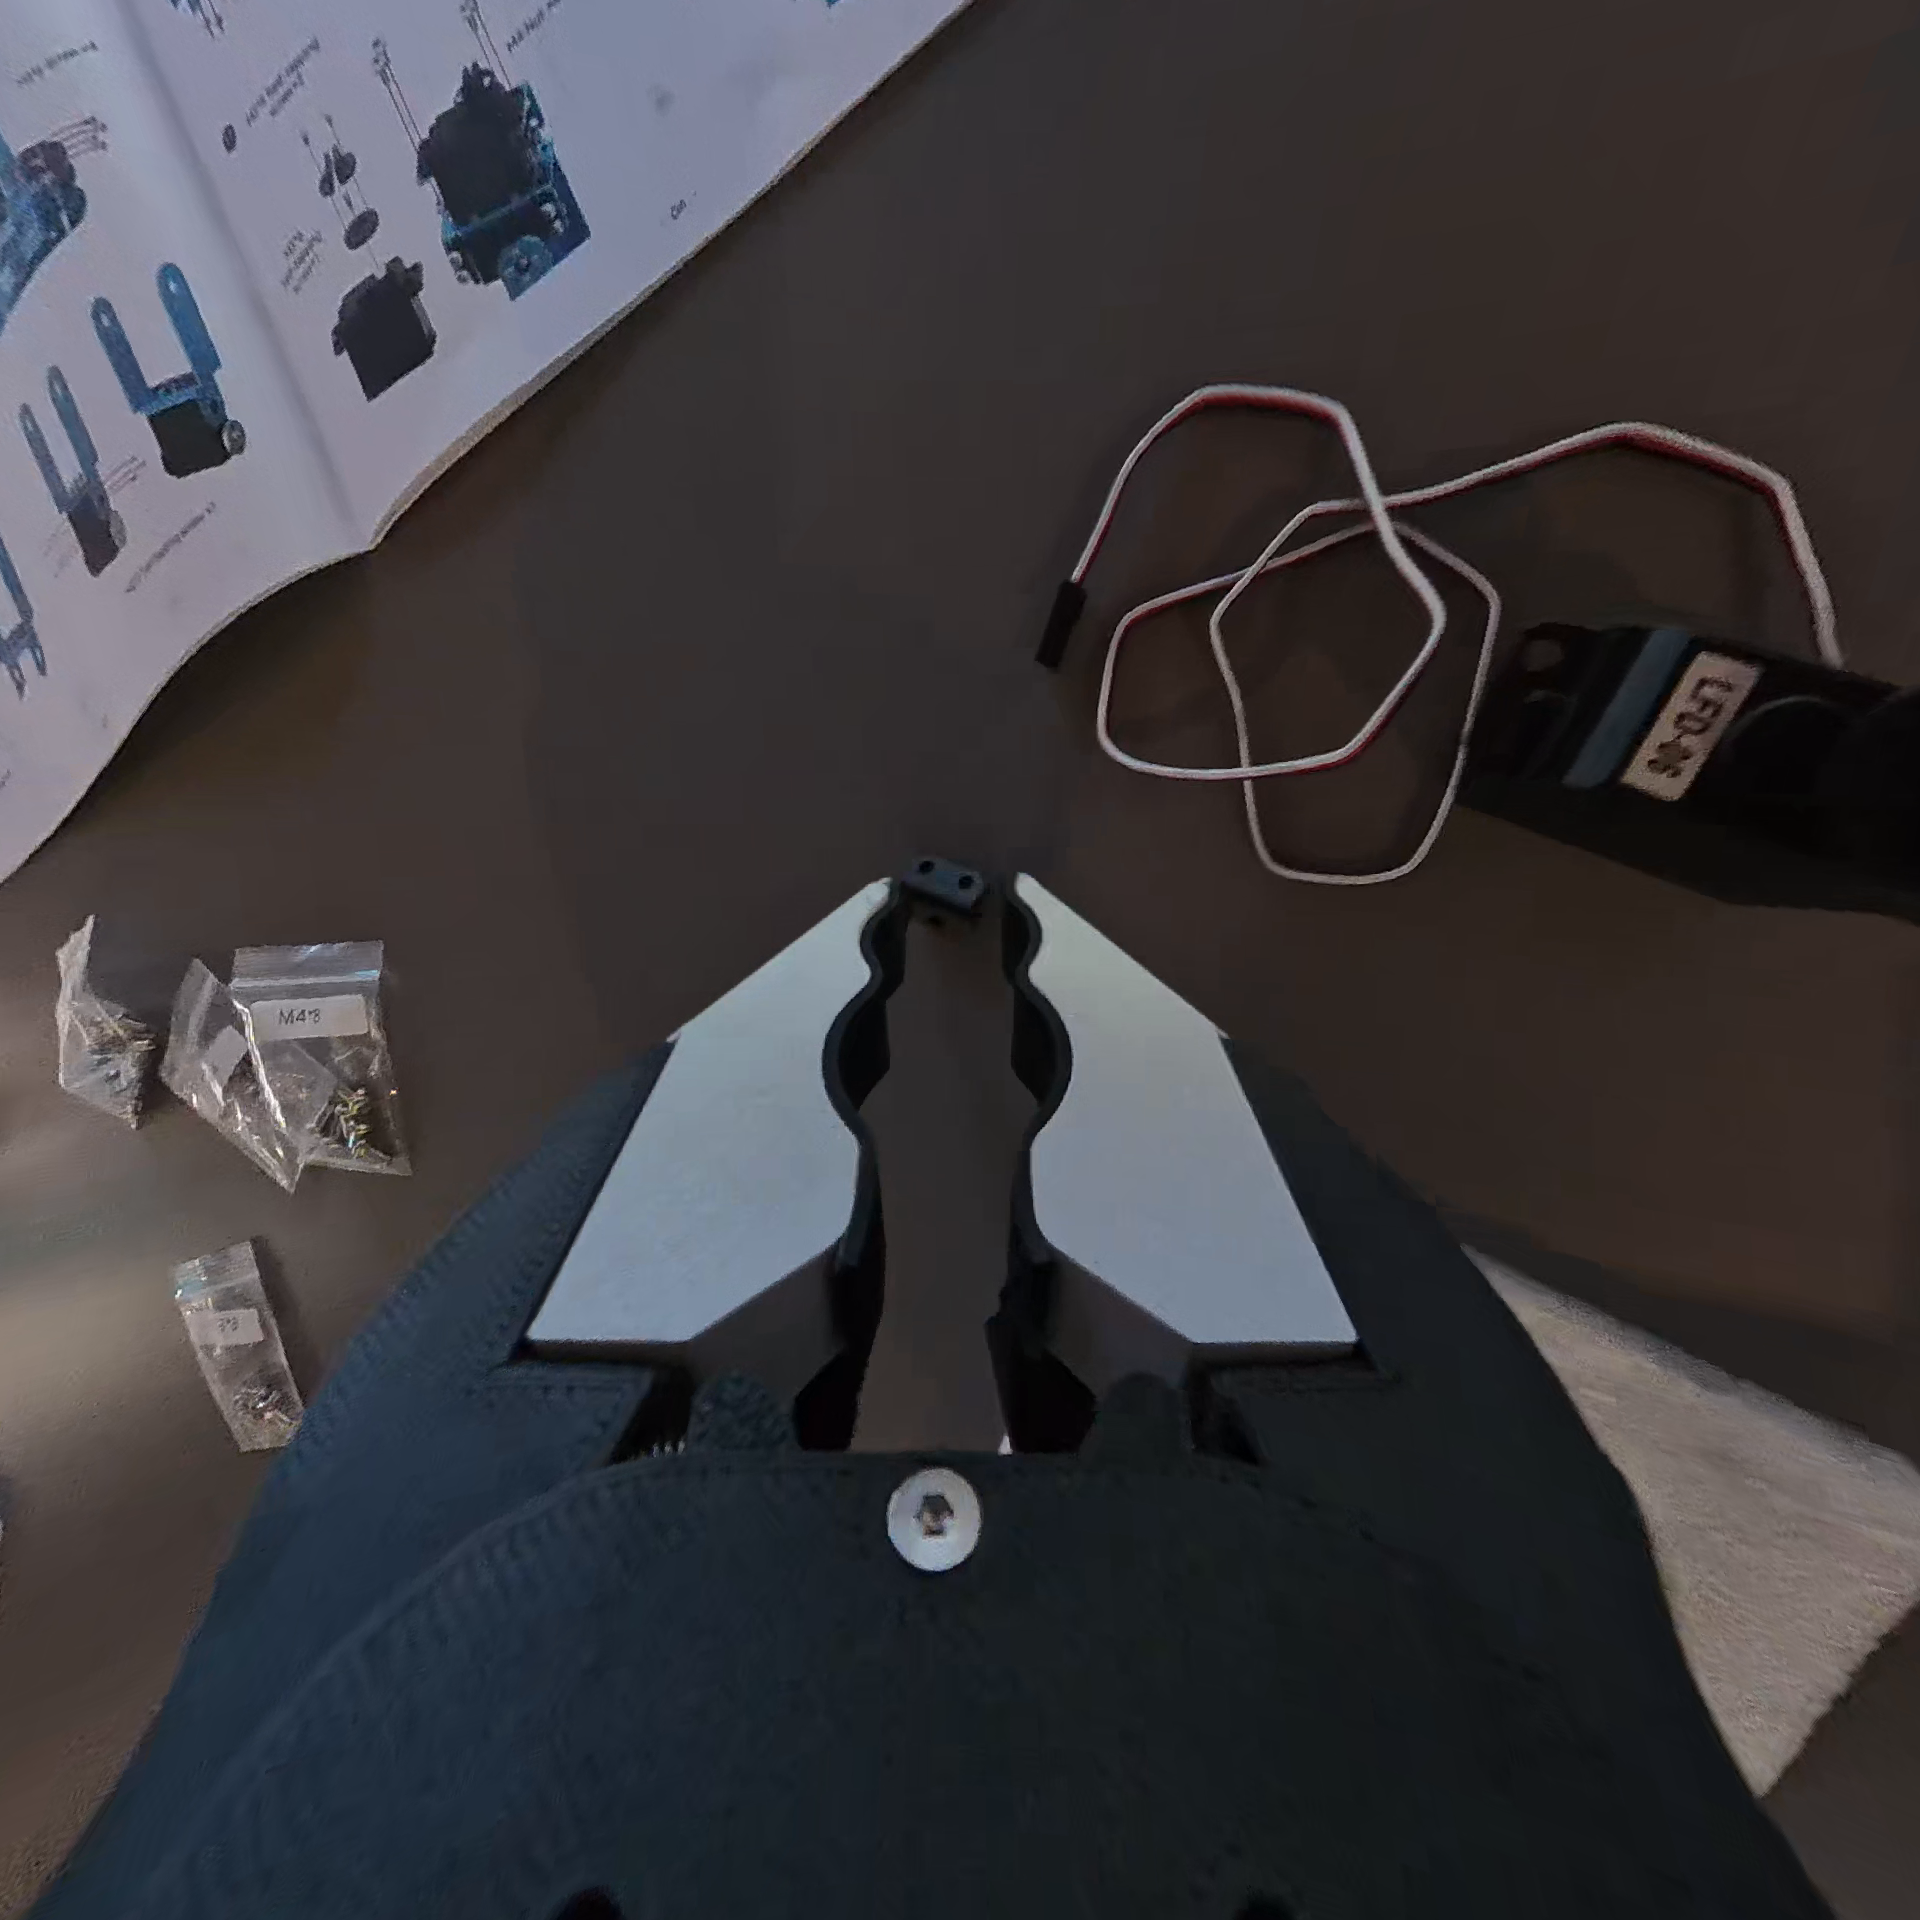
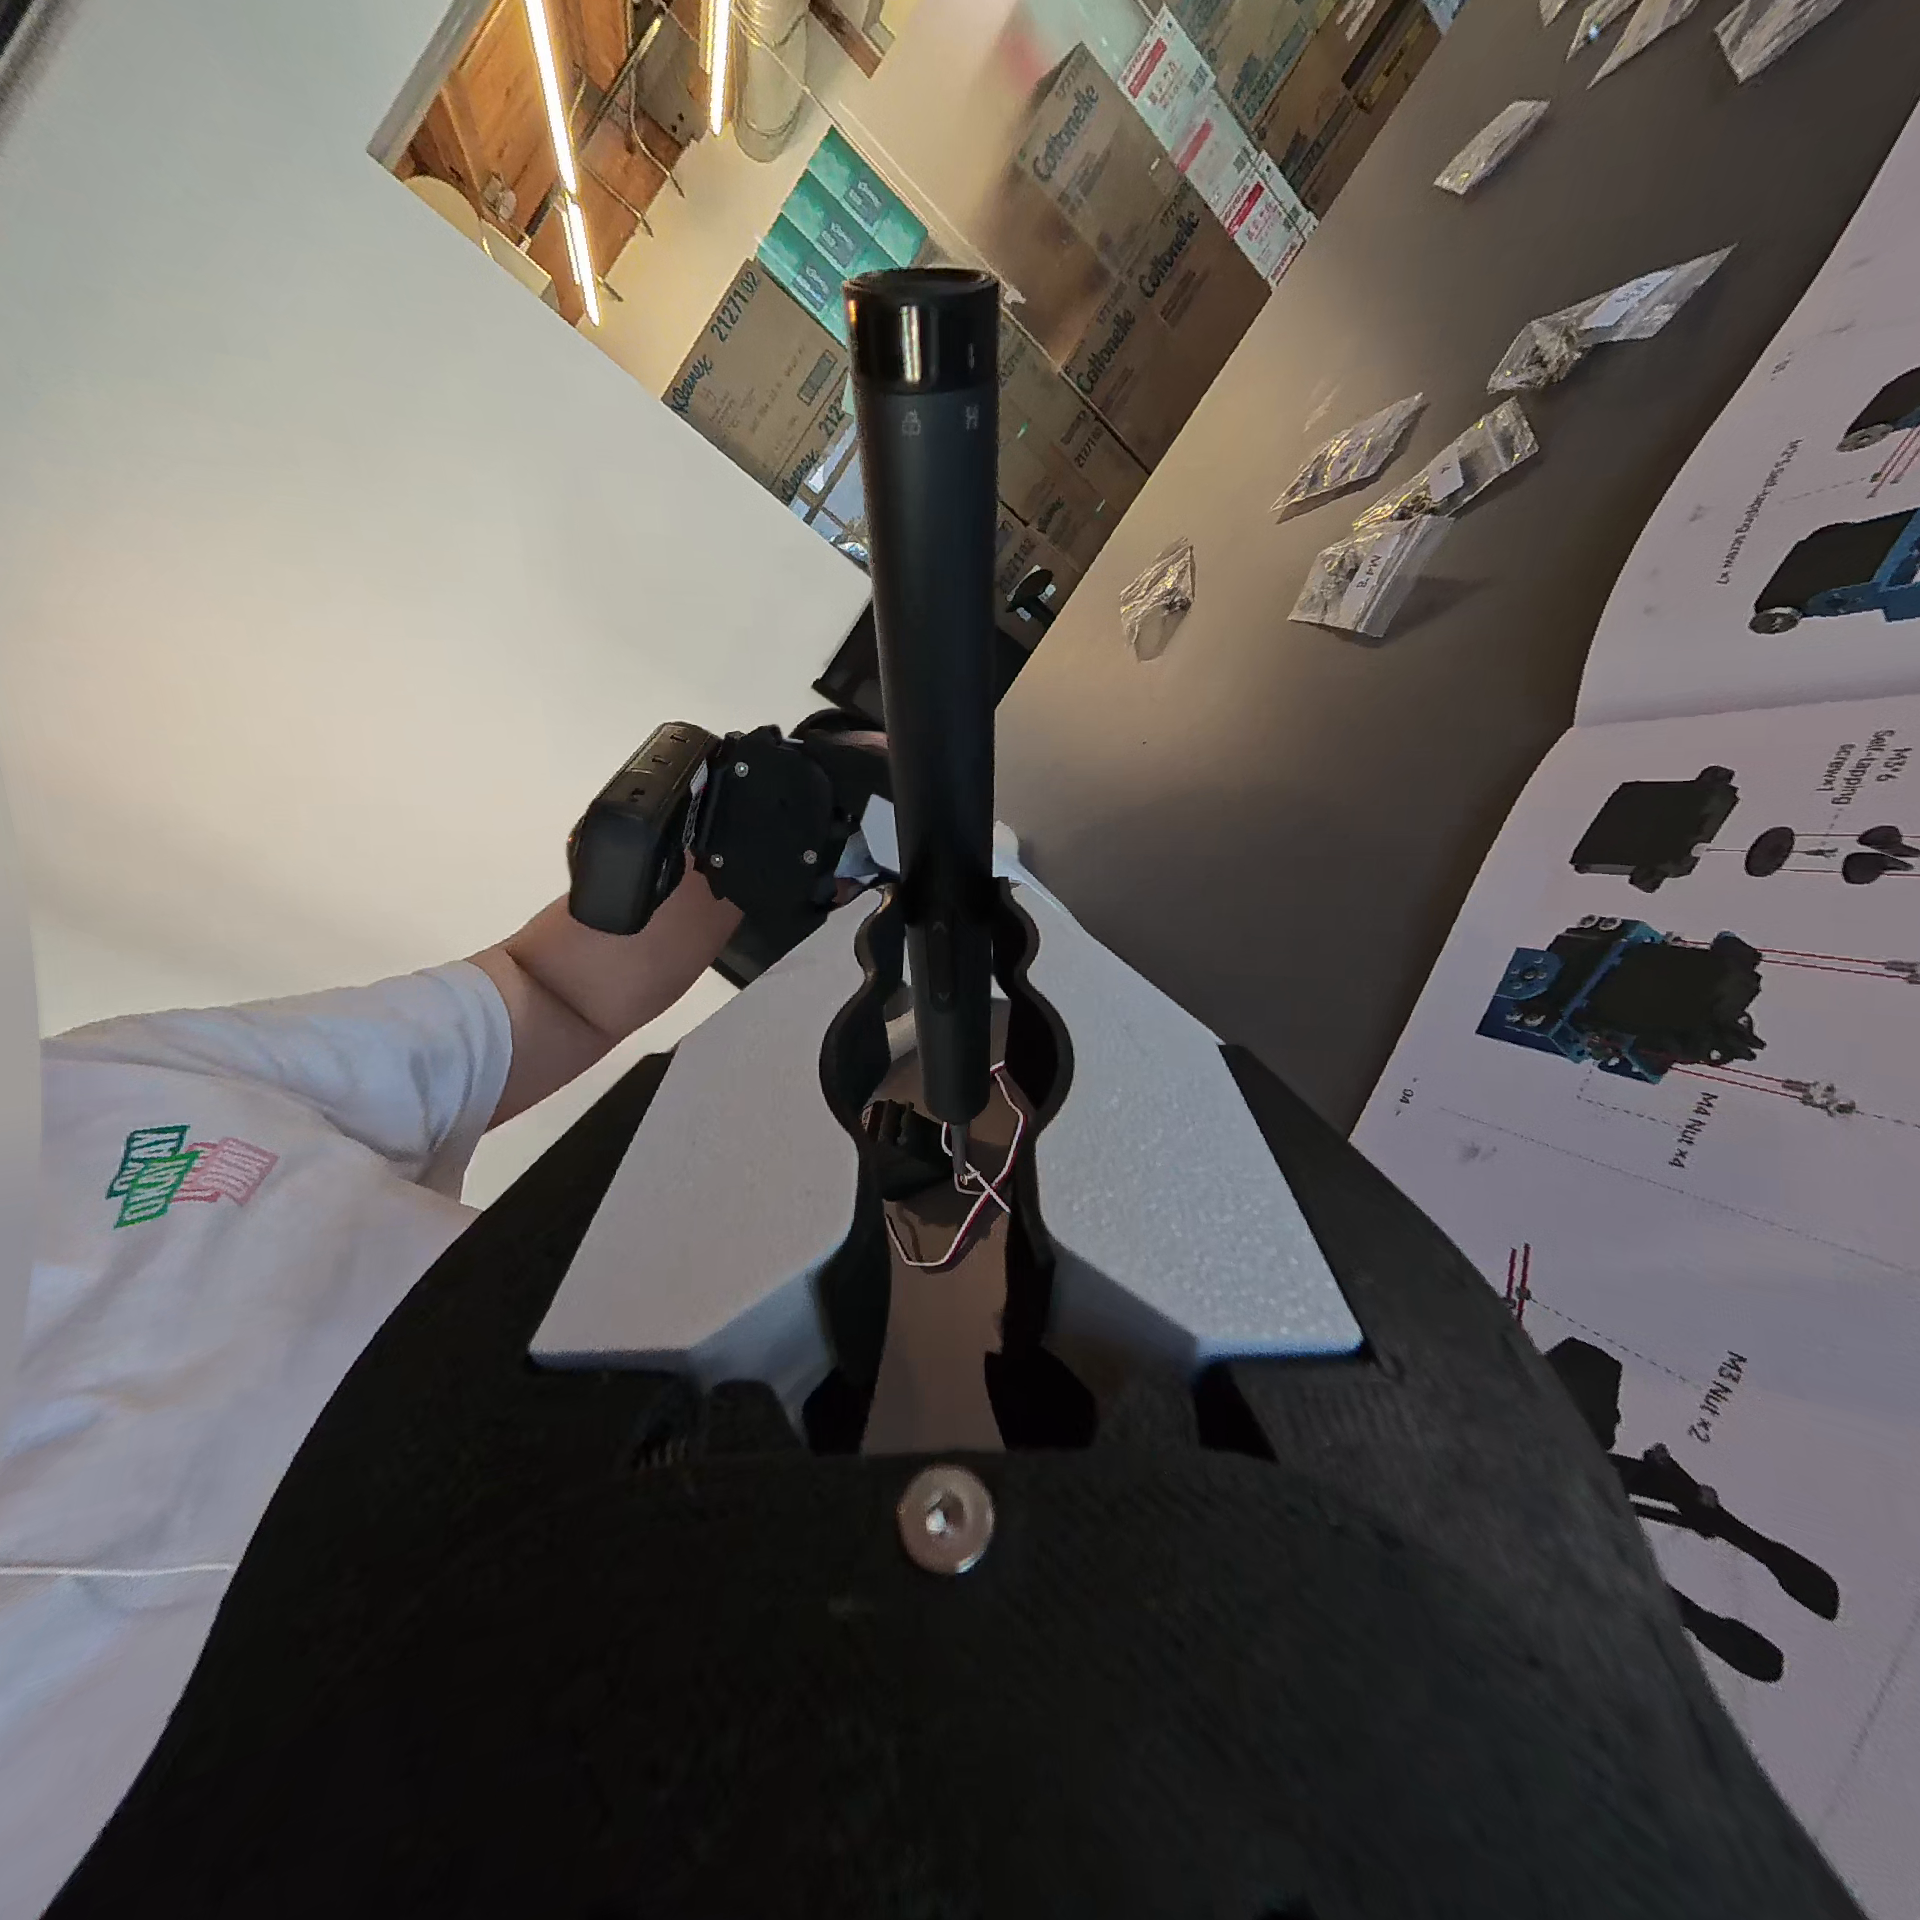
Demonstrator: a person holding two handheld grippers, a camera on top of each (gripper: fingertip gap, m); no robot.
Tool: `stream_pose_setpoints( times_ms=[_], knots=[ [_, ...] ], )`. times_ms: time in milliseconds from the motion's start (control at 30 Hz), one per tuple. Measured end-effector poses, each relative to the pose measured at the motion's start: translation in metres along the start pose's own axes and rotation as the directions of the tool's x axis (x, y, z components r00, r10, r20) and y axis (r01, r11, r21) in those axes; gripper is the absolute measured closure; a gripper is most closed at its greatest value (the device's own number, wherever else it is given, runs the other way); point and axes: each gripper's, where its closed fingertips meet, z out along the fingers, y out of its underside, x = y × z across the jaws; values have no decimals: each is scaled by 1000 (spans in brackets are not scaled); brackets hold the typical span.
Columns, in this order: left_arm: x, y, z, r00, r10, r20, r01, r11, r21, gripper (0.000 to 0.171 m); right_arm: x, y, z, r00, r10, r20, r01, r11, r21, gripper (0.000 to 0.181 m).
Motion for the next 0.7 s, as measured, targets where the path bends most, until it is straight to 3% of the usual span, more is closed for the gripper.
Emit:
stream_pose_setpoints(
  times_ms=[67, 300, 600, 700],
  knots=[
    [-2, 5, 0, 1000, -5, -19, 5, 1000, 0, 166, -1, -1, -1, 1000, 0, 0, 0, 1000, 3, 166],
    [-7, 15, -2, 989, -130, -71, 132, 991, 26, 167, -6, 3, 2, 1000, -13, -7, 13, 1000, -10, 166],
    [11, 9, -9, 883, -373, -286, 412, 907, 89, 167, -7, 6, 4, 1000, -10, -10, 10, 1000, -11, 166],
    [13, 10, -9, 872, -392, -293, 438, 893, 108, 165, -7, 7, 5, 1000, -8, -11, 8, 1000, -14, 166]
  ],
)
